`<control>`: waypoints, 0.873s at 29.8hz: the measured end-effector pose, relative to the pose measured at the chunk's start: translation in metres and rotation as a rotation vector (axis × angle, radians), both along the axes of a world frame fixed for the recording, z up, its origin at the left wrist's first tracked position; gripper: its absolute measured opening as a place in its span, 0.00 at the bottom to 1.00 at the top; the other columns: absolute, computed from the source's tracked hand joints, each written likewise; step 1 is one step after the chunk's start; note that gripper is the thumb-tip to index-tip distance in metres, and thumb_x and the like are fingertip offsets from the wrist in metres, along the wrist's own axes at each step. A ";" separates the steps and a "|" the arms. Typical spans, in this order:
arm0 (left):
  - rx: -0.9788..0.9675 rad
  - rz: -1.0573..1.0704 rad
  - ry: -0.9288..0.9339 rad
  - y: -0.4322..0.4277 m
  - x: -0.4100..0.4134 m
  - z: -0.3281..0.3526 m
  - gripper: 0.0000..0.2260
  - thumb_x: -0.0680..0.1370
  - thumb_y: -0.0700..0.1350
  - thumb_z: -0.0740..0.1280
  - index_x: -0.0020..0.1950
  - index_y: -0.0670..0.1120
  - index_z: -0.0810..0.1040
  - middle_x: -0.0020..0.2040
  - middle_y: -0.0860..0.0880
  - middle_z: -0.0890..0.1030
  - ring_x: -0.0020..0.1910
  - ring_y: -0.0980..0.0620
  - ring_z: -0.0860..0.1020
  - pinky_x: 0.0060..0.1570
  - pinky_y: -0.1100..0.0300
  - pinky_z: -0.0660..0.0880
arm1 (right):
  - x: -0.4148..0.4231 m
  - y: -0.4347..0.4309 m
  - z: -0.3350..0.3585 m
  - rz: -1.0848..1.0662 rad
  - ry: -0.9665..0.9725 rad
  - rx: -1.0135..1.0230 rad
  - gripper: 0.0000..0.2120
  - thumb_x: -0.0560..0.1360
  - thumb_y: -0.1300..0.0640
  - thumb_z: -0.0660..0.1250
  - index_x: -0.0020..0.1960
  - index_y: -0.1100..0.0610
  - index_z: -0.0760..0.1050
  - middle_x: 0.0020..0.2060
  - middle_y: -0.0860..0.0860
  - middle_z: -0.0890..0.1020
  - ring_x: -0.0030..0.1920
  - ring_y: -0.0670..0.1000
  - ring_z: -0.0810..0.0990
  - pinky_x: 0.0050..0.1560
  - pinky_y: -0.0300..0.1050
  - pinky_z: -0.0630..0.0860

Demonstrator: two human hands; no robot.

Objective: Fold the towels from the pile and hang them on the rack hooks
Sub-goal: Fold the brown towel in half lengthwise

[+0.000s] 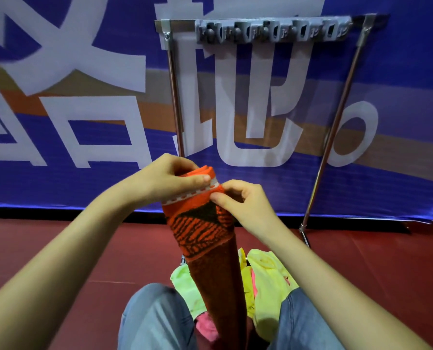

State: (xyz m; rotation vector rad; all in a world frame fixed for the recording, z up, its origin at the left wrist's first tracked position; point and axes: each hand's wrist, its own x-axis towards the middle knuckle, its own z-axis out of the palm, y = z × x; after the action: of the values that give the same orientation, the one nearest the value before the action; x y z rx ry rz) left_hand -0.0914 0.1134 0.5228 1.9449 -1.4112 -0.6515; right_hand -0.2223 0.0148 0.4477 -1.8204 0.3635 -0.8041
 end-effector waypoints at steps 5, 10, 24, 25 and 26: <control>-0.249 0.073 0.008 -0.004 -0.007 0.001 0.08 0.75 0.48 0.63 0.43 0.45 0.77 0.37 0.47 0.79 0.33 0.56 0.77 0.35 0.64 0.73 | -0.008 -0.003 -0.023 0.101 0.060 0.273 0.07 0.76 0.61 0.61 0.47 0.54 0.76 0.40 0.45 0.80 0.36 0.34 0.79 0.42 0.26 0.74; -0.461 0.158 0.005 -0.006 -0.004 0.015 0.07 0.76 0.45 0.63 0.38 0.47 0.76 0.34 0.47 0.75 0.30 0.61 0.71 0.28 0.72 0.68 | -0.027 -0.008 -0.091 0.172 0.300 0.383 0.12 0.75 0.64 0.62 0.57 0.63 0.74 0.48 0.50 0.78 0.38 0.30 0.77 0.44 0.25 0.73; -0.339 0.479 -0.140 0.006 0.054 -0.015 0.10 0.76 0.46 0.63 0.46 0.40 0.78 0.40 0.39 0.77 0.39 0.46 0.75 0.44 0.53 0.74 | -0.061 -0.014 -0.137 0.094 0.450 0.512 0.08 0.70 0.52 0.68 0.41 0.58 0.77 0.31 0.43 0.82 0.35 0.37 0.78 0.40 0.29 0.71; -0.280 0.531 -0.140 0.009 0.064 -0.026 0.11 0.76 0.46 0.63 0.47 0.38 0.78 0.41 0.38 0.78 0.41 0.44 0.76 0.48 0.48 0.75 | -0.064 -0.016 -0.136 0.090 0.451 0.504 0.11 0.67 0.49 0.69 0.39 0.56 0.77 0.31 0.43 0.82 0.35 0.38 0.78 0.41 0.30 0.71; -0.218 0.579 -0.140 0.014 0.073 -0.038 0.13 0.76 0.47 0.64 0.48 0.37 0.78 0.42 0.36 0.79 0.42 0.42 0.77 0.49 0.45 0.75 | -0.065 -0.017 -0.133 0.093 0.449 0.501 0.10 0.67 0.49 0.69 0.38 0.56 0.77 0.30 0.42 0.81 0.35 0.38 0.77 0.40 0.31 0.71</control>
State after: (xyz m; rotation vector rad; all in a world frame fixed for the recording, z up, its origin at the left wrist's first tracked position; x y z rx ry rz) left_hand -0.0180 0.1269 0.4845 2.1047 -0.8739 -0.0903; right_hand -0.2875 -0.0023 0.3152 -1.5099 0.6949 -0.1983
